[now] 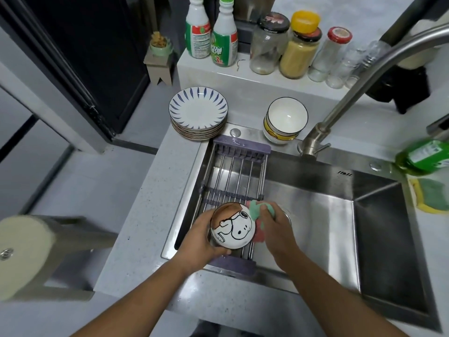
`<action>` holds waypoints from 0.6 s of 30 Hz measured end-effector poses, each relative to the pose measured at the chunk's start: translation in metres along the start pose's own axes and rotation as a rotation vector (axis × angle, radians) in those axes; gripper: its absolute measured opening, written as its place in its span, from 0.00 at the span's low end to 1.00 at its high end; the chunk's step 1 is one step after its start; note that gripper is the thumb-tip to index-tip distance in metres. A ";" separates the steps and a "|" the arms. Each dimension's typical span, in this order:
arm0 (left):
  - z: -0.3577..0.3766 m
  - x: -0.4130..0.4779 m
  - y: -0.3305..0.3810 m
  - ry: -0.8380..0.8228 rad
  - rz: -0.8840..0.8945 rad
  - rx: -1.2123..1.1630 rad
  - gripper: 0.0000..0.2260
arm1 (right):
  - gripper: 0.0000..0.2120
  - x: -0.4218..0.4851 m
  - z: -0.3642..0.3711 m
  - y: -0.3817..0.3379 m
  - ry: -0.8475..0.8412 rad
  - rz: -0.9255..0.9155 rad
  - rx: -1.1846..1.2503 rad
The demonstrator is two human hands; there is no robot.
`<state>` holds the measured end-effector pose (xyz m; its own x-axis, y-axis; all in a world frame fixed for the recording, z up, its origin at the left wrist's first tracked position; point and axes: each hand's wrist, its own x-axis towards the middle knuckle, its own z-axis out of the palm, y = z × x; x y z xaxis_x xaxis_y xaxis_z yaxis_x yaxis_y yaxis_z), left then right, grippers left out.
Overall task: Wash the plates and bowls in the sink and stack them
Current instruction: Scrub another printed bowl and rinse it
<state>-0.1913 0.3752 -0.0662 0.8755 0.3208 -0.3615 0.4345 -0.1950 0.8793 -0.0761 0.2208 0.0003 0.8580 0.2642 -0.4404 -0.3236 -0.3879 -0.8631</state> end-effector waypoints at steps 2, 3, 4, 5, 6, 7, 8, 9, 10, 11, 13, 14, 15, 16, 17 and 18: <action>0.000 -0.001 0.000 -0.007 0.002 -0.017 0.46 | 0.11 0.000 0.001 -0.002 -0.003 -0.021 0.006; -0.001 -0.001 0.001 -0.011 0.001 -0.030 0.46 | 0.11 -0.001 0.001 -0.004 0.002 -0.035 0.004; -0.002 -0.003 0.003 -0.005 0.008 -0.035 0.45 | 0.12 -0.001 0.001 -0.006 0.005 -0.048 -0.003; -0.003 -0.004 0.005 0.010 0.024 -0.031 0.45 | 0.12 -0.001 0.001 -0.006 0.007 -0.058 -0.006; -0.005 -0.006 0.008 0.023 0.045 -0.021 0.45 | 0.12 -0.002 0.000 -0.007 0.007 -0.057 -0.002; -0.007 -0.007 0.012 0.028 0.061 -0.020 0.44 | 0.12 -0.002 -0.001 -0.008 0.007 -0.047 0.014; -0.009 -0.009 0.016 0.027 0.070 -0.030 0.44 | 0.12 -0.003 -0.003 -0.010 0.011 -0.034 0.041; -0.011 -0.010 0.021 0.015 0.066 -0.053 0.45 | 0.12 -0.003 -0.007 -0.012 0.019 -0.023 0.071; -0.013 -0.011 0.029 -0.004 0.058 -0.089 0.46 | 0.12 -0.004 -0.011 -0.015 0.028 -0.015 0.102; -0.015 -0.012 0.035 -0.030 0.045 -0.131 0.47 | 0.11 -0.004 -0.016 -0.019 0.033 -0.017 0.127; -0.017 -0.011 0.051 -0.083 0.038 -0.208 0.48 | 0.11 -0.005 -0.027 -0.027 0.063 -0.014 0.179; -0.016 -0.011 0.060 -0.115 0.042 -0.244 0.49 | 0.11 -0.007 -0.034 -0.031 0.082 -0.008 0.207; -0.015 -0.011 0.069 -0.152 0.044 -0.277 0.49 | 0.11 -0.008 -0.042 -0.035 0.092 -0.007 0.227; -0.014 -0.011 0.080 -0.197 0.050 -0.306 0.48 | 0.11 -0.009 -0.051 -0.038 0.095 -0.009 0.243; -0.012 -0.010 0.090 -0.238 0.055 -0.337 0.46 | 0.12 -0.010 -0.060 -0.041 0.090 -0.019 0.252; -0.009 -0.008 0.102 -0.265 0.053 -0.374 0.42 | 0.12 -0.012 -0.070 -0.046 0.092 -0.040 0.267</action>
<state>-0.1559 0.3613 0.0296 0.9396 0.0616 -0.3366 0.3237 0.1589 0.9327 -0.0437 0.1740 0.0626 0.9008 0.1883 -0.3913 -0.3724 -0.1288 -0.9191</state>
